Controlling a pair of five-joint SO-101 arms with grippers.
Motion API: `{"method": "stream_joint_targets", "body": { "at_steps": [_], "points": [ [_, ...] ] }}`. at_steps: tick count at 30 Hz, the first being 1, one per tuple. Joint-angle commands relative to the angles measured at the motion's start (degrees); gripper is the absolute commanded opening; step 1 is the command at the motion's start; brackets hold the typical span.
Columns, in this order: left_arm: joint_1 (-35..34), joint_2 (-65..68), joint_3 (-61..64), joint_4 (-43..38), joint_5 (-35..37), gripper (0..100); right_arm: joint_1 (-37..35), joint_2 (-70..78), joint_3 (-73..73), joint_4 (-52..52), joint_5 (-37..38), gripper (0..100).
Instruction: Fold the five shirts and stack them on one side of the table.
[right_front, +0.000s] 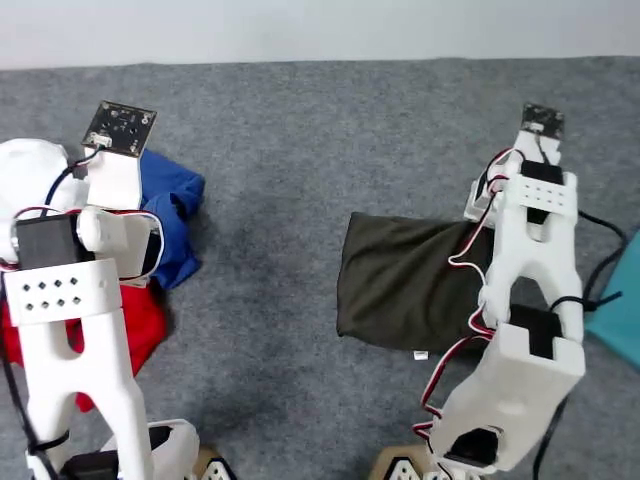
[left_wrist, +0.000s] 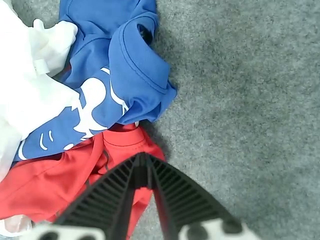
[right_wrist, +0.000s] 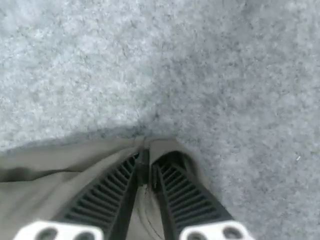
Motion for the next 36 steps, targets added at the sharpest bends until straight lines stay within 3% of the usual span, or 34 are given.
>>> {"method": "stream_joint_targets", "body": {
  "at_steps": [1,6,13,19,21,36],
  "points": [
    [-0.1,-1.1,-0.2,-0.9,0.4,0,0.7,-1.5,-3.6,-1.4,0.0,6.3],
    [-0.1,-1.1,-0.2,-0.7,0.4,0,0.7,-4.2,-7.6,3.4,-0.5,21.7],
    [-0.1,-1.4,-0.2,-0.6,0.4,0,-3.0,-10.2,-9.1,12.4,-0.4,15.5],
    [-0.1,-1.6,-0.2,-0.6,0.4,0,-9.0,-10.9,-8.8,19.2,-0.4,0.2],
    [-0.1,-1.6,-0.2,-0.5,0.4,0,-9.1,-10.8,-7.5,18.9,-0.5,1.9],
    [-0.1,-1.3,-0.2,-0.4,0.4,0,2.2,2.2,0.4,16.7,-0.1,1.0]
  ]
}}
